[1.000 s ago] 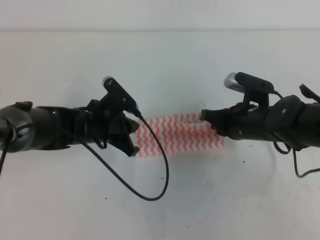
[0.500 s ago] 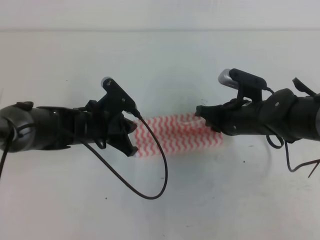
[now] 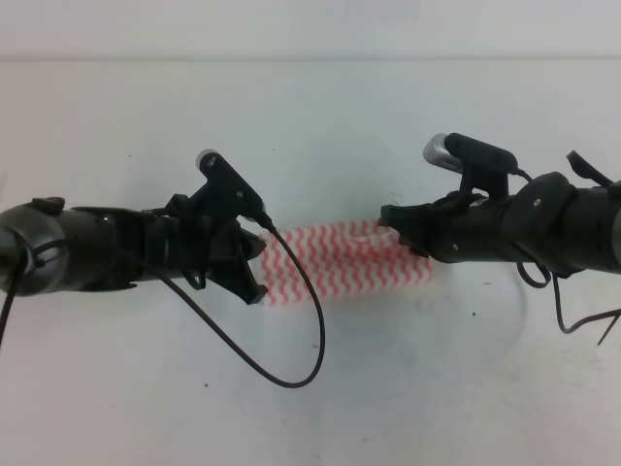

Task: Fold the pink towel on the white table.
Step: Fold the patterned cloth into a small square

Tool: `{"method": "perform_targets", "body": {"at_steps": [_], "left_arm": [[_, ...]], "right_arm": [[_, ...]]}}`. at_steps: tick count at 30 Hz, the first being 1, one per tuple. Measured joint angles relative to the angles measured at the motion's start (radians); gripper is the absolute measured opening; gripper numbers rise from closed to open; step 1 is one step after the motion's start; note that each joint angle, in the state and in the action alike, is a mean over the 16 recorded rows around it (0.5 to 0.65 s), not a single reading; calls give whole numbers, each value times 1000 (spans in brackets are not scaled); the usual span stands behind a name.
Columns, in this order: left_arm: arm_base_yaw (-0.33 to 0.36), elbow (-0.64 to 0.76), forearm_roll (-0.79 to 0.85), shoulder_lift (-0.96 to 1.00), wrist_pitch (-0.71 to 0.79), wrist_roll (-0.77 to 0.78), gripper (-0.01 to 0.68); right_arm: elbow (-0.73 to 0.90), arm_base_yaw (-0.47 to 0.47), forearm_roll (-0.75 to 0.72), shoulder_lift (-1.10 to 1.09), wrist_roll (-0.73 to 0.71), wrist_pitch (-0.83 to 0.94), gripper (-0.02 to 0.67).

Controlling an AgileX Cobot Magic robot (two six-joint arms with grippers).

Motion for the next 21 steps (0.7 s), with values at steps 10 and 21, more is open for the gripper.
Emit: {"method": "perform_targets", "body": {"at_steps": [10,21], "left_arm": [[1,-1,0,14,6,0,-5],[2,-2,-2,34,15,0,-5]], "right_arm": [[0,0,-2,1,0,3,-17],[0,0,-5,13,0,9,-17]]}}
